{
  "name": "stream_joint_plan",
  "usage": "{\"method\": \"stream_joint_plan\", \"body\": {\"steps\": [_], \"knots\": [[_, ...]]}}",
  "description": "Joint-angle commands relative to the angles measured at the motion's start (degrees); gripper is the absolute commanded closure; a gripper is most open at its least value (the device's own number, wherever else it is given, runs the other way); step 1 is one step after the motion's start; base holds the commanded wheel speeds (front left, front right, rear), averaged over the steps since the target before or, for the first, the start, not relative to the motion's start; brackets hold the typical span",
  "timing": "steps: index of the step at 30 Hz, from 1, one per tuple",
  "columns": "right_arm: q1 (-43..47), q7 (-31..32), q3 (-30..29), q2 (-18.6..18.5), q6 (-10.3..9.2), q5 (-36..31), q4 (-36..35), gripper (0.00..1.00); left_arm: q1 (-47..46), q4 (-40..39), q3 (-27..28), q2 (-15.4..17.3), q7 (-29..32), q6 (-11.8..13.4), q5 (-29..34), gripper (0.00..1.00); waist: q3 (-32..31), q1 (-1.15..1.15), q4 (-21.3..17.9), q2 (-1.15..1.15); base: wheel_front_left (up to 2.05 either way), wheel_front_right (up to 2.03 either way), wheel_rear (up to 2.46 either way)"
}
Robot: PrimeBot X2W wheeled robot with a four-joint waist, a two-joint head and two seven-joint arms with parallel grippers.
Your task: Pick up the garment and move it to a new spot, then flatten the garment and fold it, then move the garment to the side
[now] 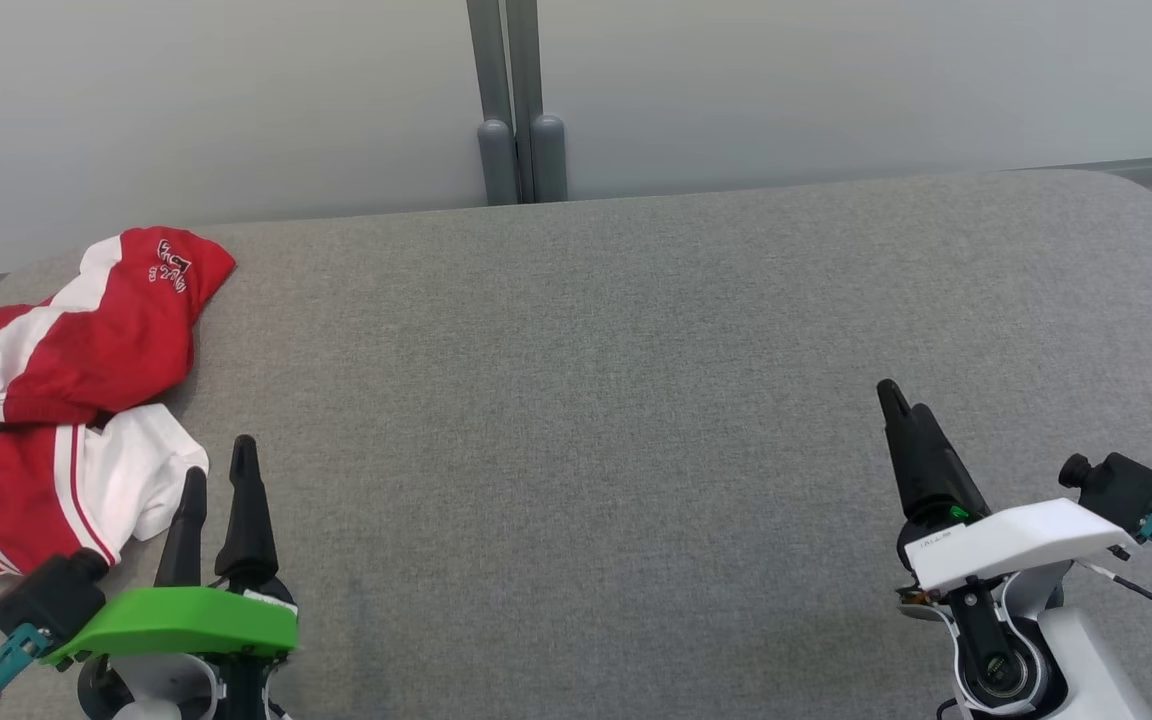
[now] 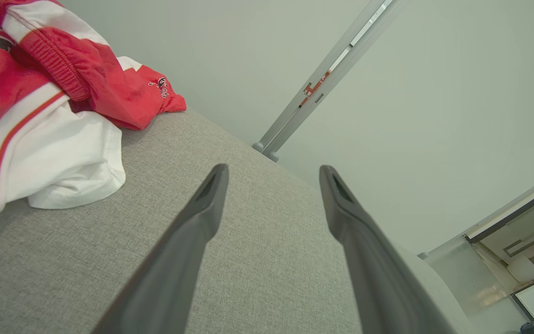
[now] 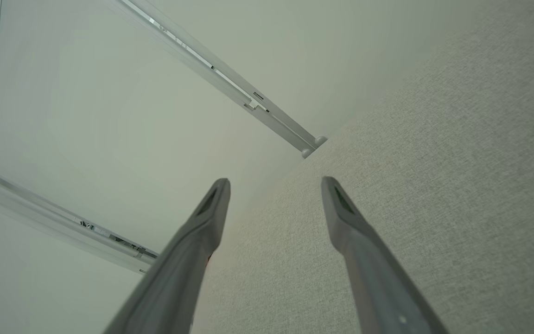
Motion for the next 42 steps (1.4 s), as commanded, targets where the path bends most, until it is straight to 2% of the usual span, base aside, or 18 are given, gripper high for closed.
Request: {"method": "stream_joint_plan", "body": {"steps": [1, 7, 15, 42], "knots": [[-1.41, -0.71, 0.35, -0.38, 0.02, -1.96, -0.49, 0.00, -1.25, -0.77, -0.30, 0.38, -0.61, 0.40, 2.83, 0.00, 0.03, 0.00, -0.03, 0.00, 0.00, 0.00, 0.00], [-2.05, -1.88, 1.44, -1.08, 0.02, -8.84, -0.05, 0.00, -1.57, -0.95, -1.28, 0.43, -1.81, 1.20, 9.15, 0.00, 0.31, 0.00, -0.10, 0.00, 0.00, 0.00, 0.00], [-2.68, -3.12, 2.26, -1.18, 0.02, -15.00, 1.28, 0.00, -2.13, -1.08, -2.24, 0.47, -3.06, 1.61, 14.58, 0.00, 0.57, 0.00, -0.11, 0.00, 0.00, 0.00, 0.00], [-4.11, -6.73, 5.52, -1.63, 0.03, -27.06, 4.61, 0.00, -2.01, -0.71, -3.79, 0.60, -6.58, 1.62, 27.87, 0.00, 0.24, 0.00, -0.35, 0.00, 0.00, 0.00, 0.00]]}}
